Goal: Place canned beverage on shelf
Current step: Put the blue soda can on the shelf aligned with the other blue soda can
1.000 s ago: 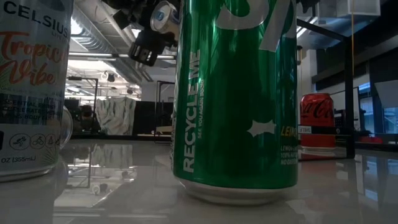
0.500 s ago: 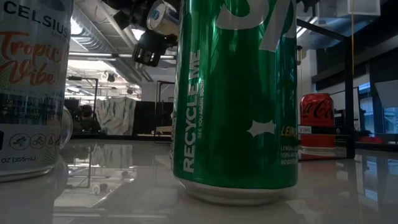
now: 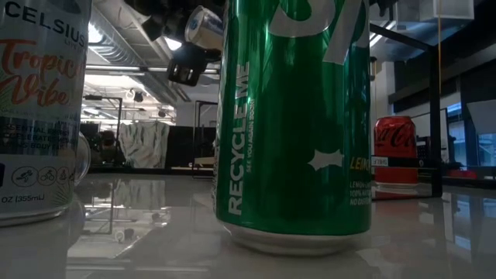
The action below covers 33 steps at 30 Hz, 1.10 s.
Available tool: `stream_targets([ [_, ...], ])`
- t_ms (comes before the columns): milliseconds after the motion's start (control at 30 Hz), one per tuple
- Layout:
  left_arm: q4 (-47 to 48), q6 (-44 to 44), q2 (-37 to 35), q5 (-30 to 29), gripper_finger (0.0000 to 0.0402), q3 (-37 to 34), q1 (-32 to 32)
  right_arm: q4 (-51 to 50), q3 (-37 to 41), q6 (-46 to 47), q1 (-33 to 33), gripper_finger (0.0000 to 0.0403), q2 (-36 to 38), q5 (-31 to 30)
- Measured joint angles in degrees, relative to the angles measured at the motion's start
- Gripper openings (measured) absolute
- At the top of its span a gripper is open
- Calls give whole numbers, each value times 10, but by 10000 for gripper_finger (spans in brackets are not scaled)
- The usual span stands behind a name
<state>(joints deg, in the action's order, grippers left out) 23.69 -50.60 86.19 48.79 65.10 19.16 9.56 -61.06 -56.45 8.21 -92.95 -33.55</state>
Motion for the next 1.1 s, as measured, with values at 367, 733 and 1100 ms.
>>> stream_targets([
  [367, 20, 2, 0, 16, 254, 0, 7, -4, 0, -3, 0, 240, 0, 1],
  [733, 39, 0, 0, 44, 254, 0, 8, -4, 0, -3, 1, 240, 0, 4],
  [1100, 41, -1, 1, 51, 254, 0, 23, -4, 0, -3, 0, 240, 0, 1],
])
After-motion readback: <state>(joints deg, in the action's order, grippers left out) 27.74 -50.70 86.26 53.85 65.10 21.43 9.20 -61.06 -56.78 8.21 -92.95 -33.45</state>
